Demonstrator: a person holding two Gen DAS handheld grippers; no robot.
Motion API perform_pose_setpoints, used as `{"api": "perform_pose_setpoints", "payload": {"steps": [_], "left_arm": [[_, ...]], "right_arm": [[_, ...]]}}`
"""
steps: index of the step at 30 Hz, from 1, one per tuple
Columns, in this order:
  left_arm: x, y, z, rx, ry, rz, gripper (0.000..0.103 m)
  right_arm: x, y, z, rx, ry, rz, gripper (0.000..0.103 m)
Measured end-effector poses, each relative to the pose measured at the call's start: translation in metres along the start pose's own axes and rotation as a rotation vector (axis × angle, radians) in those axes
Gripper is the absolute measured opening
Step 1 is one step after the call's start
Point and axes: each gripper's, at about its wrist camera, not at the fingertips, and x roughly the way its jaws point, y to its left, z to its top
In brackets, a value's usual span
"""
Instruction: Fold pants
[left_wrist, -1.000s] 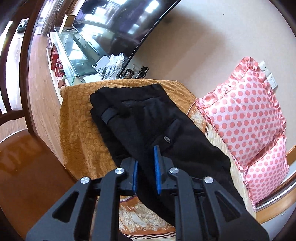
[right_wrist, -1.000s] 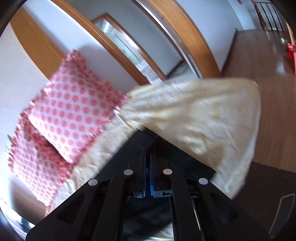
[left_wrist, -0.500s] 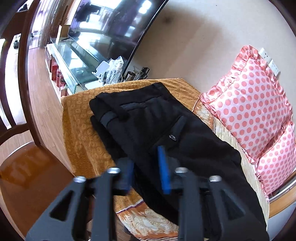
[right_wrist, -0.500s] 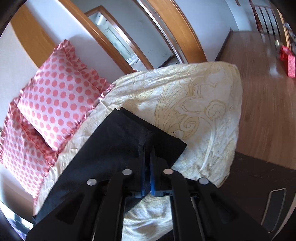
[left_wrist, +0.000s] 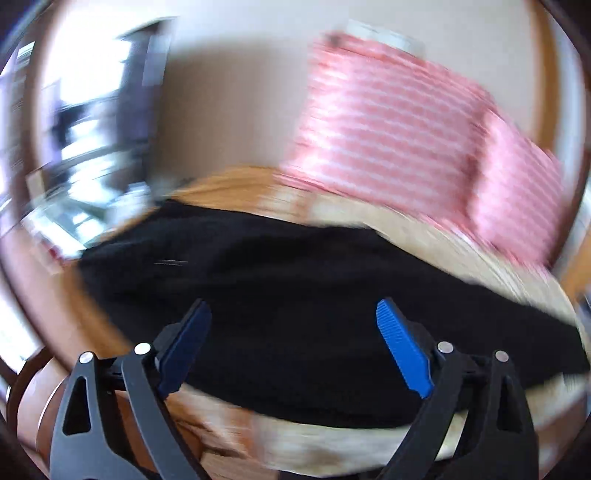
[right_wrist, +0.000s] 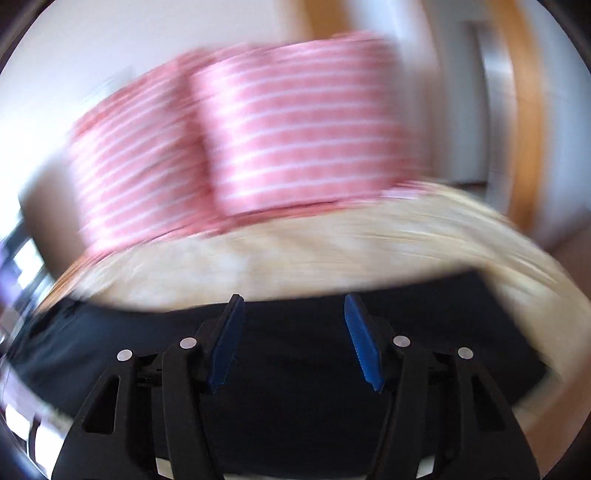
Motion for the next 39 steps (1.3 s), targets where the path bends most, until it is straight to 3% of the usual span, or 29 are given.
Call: {"api": "perform_pose_setpoints", "payload": {"steps": [3,5,7,12,16,20,21,22,24,26,29,32,35,37,39], "left_arm": [[0.019,-0.048,-0.015,0.153,0.038,-0.101,0.092],[0.025,-0.069,-0.025,0.23,0.041,-0.124,0.092],[0.031,-0.083,-0.037,0.301,0.043,-0.137,0.092],[0.046,-0.079,-0.053,0.271,0.114,-0.174,0.093],[0.045,-0.078,-0.061,0.284,0.092,-0.192,0.095],[0.046,-0.078,-0.062,0.282,0.076,-0.213,0.098],[0.045,-0.08,-0.063,0.286,0.072,-0.215,0.099],[0.045,-0.082,-0.063,0.289,0.07,-0.216,0.101],[0.045,-0.083,-0.064,0.296,0.066,-0.213,0.101],[0.044,-0.083,-0.064,0.293,0.064,-0.216,0.101],[0.044,-0.083,-0.064,0.295,0.062,-0.215,0.101],[0.044,-0.084,-0.065,0.299,0.058,-0.21,0.101],[0.044,-0.084,-0.064,0.3,0.059,-0.21,0.101],[0.044,-0.084,-0.064,0.301,0.06,-0.21,0.101],[0.044,-0.083,-0.064,0.302,0.061,-0.212,0.101]], "right_arm": [[0.06,0.083,0.022,-0.194,0.101,0.207,0.052],[0.097,0.134,0.029,-0.321,0.147,0.255,0.044],[0.123,0.167,0.032,-0.372,0.192,0.301,0.037],[0.181,0.223,0.028,-0.474,0.328,0.379,0.036],[0.196,0.24,0.01,-0.563,0.407,0.373,0.036],[0.198,0.238,0.0,-0.59,0.427,0.377,0.035],[0.199,0.235,0.001,-0.571,0.44,0.394,0.03],[0.201,0.235,0.002,-0.556,0.451,0.42,0.013],[0.198,0.24,0.0,-0.592,0.438,0.394,0.003],[0.195,0.246,0.001,-0.644,0.393,0.342,0.001],[0.202,0.247,0.013,-0.622,0.35,0.308,0.001],[0.211,0.251,0.009,-0.649,0.374,0.295,0.001],[0.207,0.246,0.007,-0.671,0.355,0.268,0.007],[0.201,0.231,0.014,-0.63,0.336,0.202,0.047],[0.178,0.198,0.022,-0.565,0.26,0.106,0.064]]}}
